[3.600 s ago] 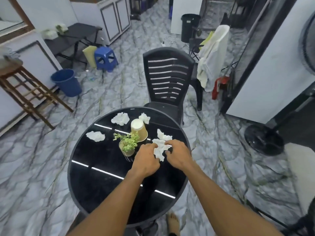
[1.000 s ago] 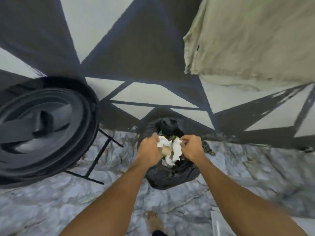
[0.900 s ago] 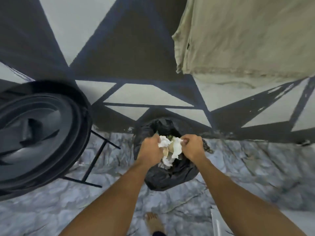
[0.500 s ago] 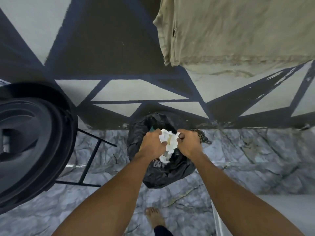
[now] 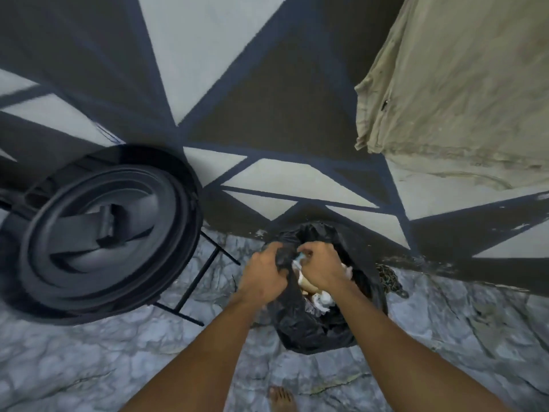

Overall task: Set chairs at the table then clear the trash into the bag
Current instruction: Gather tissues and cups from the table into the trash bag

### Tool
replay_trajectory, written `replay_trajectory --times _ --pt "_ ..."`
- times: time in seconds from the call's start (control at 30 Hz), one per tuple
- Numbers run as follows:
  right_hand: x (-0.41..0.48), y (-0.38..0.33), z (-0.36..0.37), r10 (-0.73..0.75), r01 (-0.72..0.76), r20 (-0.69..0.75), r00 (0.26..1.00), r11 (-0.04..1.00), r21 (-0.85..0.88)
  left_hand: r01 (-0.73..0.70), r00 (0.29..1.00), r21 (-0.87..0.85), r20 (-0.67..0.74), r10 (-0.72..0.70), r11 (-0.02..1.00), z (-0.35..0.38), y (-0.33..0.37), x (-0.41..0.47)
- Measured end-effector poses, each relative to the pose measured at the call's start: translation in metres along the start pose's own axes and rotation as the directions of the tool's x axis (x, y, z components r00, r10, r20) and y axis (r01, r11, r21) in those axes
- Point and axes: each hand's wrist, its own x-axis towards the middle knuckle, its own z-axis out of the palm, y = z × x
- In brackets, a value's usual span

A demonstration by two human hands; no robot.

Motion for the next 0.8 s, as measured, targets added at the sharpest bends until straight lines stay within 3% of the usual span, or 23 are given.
replay_trajectory --times 0.13,0.3,0.5,0.67,0.8 --pt "-0.003 -0.091 0.043 -0.213 0.221 0.122 0.969 0.973 -0.058 0.095 0.979 0.004 -0.182 -0.093 0.995 -0.071 -0.065 -0.046" --pt "-0.038 -0.206 0.137 -0.444 0.498 0.306 0.842 0.858 -0.125 0.290 0.873 -0.097 -0.380 -0.305 0.952 -0.150 -0.160 -0.134" --pt "-0.127 -0.337 0.254 -0.579 0.738 0.556 0.596 0.668 -0.096 0.492 0.641 -0.289 -0.518 -0.566 0.821 -0.208 -0.267 -0.277" --pt "-0.225 -0.427 0.347 -0.628 0.838 0.636 0.448 0.543 -0.054 0.583 0.471 -0.404 -0.539 -0.698 0.705 -0.232 -0.344 -0.397" --pt "-0.303 -0.481 0.420 -0.658 0.904 0.702 0.273 0.426 0.048 0.617 0.328 -0.471 -0.574 -0.750 0.630 -0.254 -0.397 -0.494"
